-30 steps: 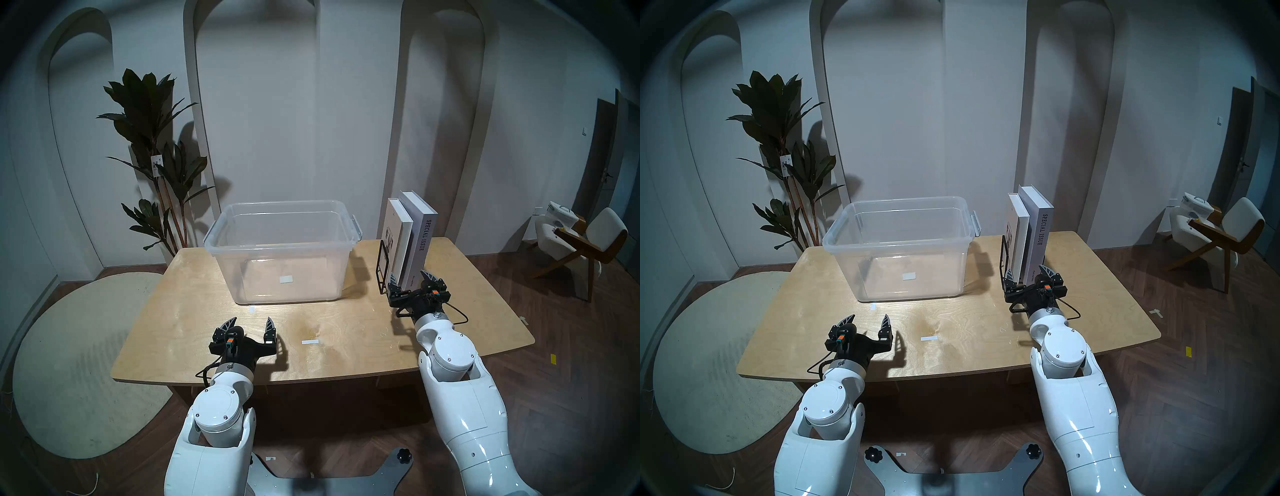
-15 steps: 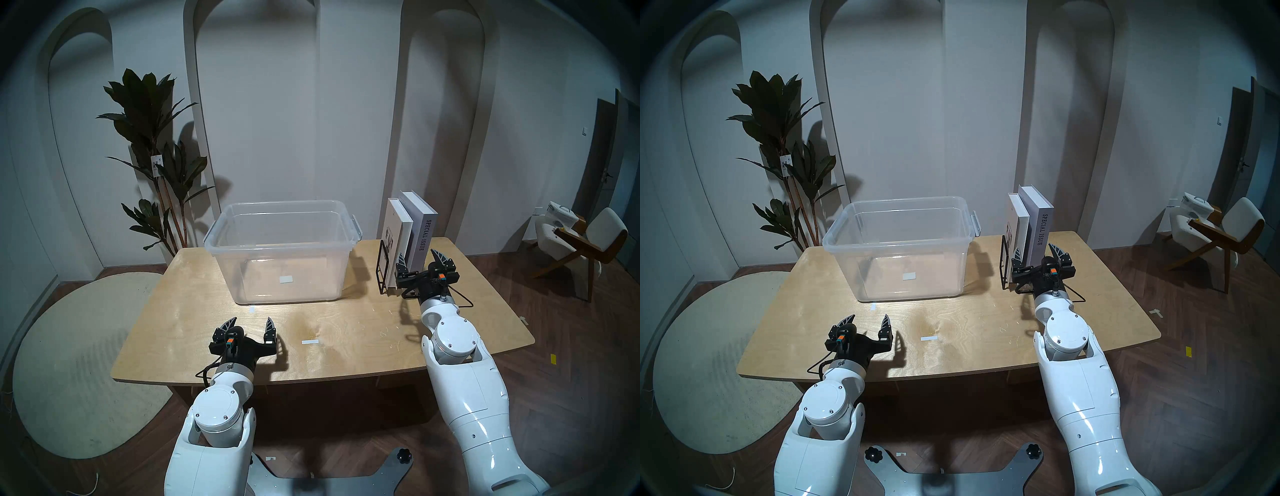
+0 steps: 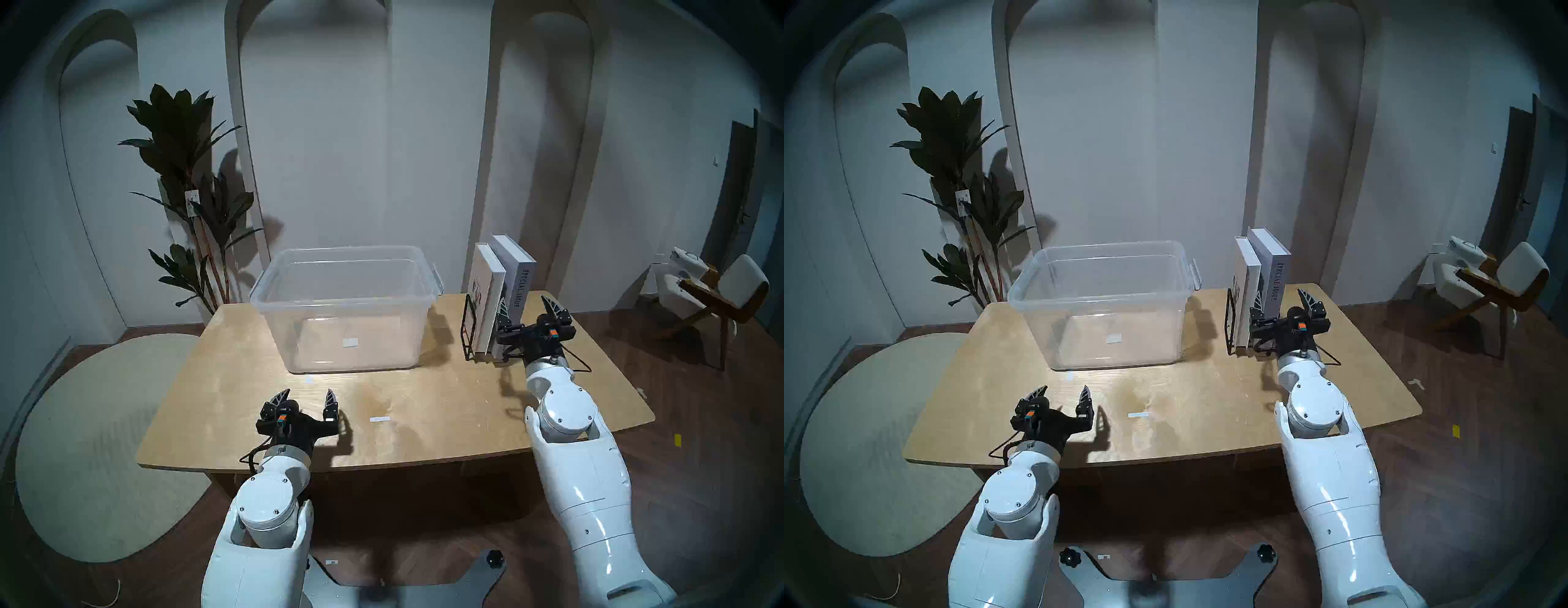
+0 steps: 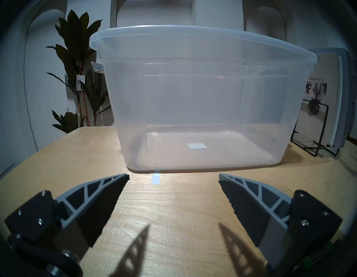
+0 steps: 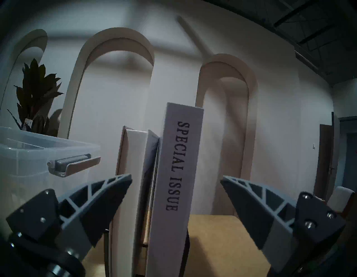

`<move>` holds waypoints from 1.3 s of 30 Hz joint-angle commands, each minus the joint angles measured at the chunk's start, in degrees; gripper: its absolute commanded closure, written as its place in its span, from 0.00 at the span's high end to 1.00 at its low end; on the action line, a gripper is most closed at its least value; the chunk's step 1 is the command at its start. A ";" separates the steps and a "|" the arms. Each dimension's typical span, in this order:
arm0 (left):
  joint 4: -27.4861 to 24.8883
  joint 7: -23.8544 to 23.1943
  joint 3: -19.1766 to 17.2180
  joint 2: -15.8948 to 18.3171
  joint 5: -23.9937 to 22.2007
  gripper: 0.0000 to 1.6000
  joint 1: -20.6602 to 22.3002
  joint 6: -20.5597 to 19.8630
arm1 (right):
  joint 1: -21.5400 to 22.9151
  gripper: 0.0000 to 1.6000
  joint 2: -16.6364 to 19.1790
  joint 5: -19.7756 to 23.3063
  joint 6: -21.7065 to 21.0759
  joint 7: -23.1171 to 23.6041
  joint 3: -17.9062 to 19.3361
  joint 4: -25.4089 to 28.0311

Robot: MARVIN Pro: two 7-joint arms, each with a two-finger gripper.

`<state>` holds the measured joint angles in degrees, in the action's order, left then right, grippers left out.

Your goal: Pack the books into the storage box

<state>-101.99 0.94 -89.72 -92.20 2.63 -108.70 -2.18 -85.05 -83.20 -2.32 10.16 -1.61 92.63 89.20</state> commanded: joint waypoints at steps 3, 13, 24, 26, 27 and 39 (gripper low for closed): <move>-1.25 0.11 0.02 0.07 -0.08 1.00 0.34 0.21 | 1.98 1.00 0.55 0.54 0.67 0.10 0.59 1.21; -1.25 0.11 0.02 0.07 -0.08 1.00 0.33 0.21 | 4.54 1.00 3.65 2.40 -0.77 4.38 0.76 -2.65; -1.23 0.10 0.02 0.07 -0.07 1.00 0.34 0.22 | 6.31 1.00 4.50 2.75 0.69 6.70 0.72 -5.36; -1.24 0.10 0.02 0.07 -0.07 1.00 0.34 0.22 | 6.38 1.00 4.49 2.72 0.78 6.77 0.71 -5.42; -1.24 0.10 0.02 0.07 -0.07 1.00 0.34 0.22 | 6.40 1.00 4.46 2.73 0.81 6.77 0.72 -5.45; -1.26 0.11 0.02 0.07 -0.07 1.00 0.33 0.20 | 7.87 1.00 4.89 3.02 1.45 7.33 0.96 -7.71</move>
<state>-102.00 0.94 -89.71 -92.20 2.63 -108.71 -2.18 -79.33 -78.50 0.80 10.46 5.83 93.53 81.81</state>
